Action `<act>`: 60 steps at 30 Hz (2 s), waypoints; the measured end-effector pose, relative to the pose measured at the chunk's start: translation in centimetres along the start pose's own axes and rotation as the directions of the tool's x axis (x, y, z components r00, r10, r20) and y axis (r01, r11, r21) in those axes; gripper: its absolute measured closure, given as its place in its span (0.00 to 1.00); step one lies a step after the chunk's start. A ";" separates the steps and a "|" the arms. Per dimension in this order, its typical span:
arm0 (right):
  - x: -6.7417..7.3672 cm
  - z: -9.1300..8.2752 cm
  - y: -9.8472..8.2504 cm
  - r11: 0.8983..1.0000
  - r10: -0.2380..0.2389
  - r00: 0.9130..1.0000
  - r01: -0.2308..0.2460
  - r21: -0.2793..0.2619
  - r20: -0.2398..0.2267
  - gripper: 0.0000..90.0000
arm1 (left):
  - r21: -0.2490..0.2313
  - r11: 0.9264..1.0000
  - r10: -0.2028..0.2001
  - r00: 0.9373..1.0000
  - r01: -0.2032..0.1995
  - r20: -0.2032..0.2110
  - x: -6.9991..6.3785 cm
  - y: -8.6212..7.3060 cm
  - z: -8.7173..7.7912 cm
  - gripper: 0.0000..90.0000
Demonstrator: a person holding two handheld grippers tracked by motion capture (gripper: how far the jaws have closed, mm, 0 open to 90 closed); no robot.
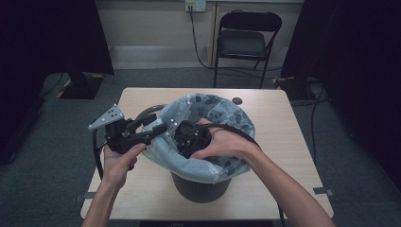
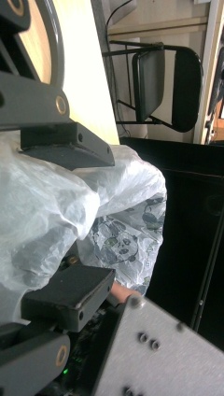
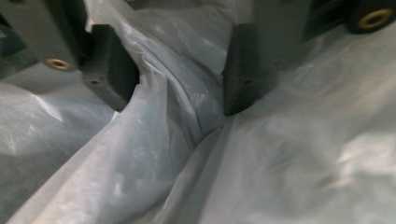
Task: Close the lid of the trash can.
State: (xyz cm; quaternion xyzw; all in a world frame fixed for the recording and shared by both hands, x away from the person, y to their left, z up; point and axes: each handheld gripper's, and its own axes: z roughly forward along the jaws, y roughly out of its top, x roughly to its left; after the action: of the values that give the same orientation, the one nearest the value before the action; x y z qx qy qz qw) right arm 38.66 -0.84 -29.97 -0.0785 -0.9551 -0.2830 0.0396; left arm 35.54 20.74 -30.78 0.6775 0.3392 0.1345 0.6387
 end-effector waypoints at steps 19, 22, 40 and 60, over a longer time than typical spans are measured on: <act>-7.8 -2.7 -1.6 0.967 0.249 0.935 -0.227 -0.113 0.254 0.41 | 0.001 1.000 -0.009 1.000 0.009 0.019 0.2 0.0 -0.3 0.44; -7.8 -1.5 -1.9 0.971 0.227 0.931 -0.237 0.001 0.287 0.40 | 0.003 1.000 0.000 1.000 0.000 0.012 0.0 0.0 -0.4 0.44; -5.5 -9.3 -1.1 0.922 0.240 0.951 -0.162 -0.352 0.192 0.28 | 0.009 1.000 -0.002 1.000 0.002 0.009 0.1 0.1 -0.4 0.42; -6.4 -14.6 -11.2 0.771 0.443 0.840 -0.179 -0.611 0.313 0.51 | -0.051 0.998 -0.043 0.999 0.042 -0.030 1.5 0.7 -2.6 0.38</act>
State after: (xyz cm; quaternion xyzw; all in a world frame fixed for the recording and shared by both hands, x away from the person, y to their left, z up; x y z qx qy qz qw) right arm 43.44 -18.88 -24.46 -0.3098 -0.7855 -0.5132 -0.1541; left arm 35.26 23.73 -30.09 0.6518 0.3598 0.1397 0.6529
